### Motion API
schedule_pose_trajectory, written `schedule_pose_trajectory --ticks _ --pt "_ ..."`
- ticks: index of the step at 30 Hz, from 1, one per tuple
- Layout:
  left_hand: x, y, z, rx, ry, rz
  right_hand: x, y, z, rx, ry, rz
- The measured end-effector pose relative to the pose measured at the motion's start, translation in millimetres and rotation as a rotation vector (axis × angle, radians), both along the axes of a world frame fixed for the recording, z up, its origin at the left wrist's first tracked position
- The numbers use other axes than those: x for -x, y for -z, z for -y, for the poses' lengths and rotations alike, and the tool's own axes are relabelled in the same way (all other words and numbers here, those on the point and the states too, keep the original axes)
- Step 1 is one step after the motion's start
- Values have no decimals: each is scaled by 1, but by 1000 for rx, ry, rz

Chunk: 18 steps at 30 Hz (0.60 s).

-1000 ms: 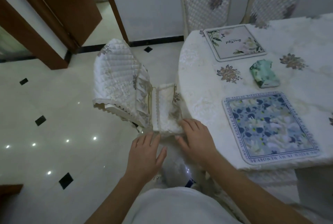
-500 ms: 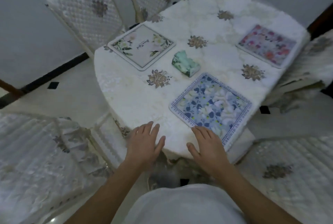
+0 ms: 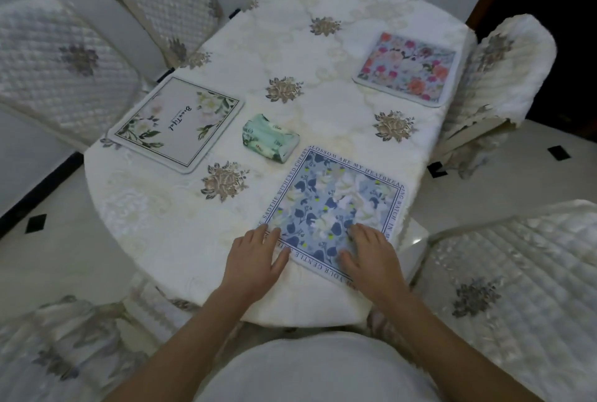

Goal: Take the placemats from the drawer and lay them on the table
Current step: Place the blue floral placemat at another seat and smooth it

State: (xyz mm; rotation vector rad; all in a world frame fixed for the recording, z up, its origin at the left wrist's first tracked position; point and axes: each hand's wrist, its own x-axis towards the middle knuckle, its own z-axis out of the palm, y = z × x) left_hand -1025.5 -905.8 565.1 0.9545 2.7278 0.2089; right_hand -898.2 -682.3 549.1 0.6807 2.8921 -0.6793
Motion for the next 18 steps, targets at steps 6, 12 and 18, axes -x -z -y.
schedule_pose_trajectory --ticks 6,12,18 --pt "36 24 -23 99 -26 78 10 23 -40 -20 49 89" --pt "64 29 -45 72 -6 93 4 26 -42 20 120 80" --pt "93 36 -59 -64 2 161 2 31 -34 25 236 72"
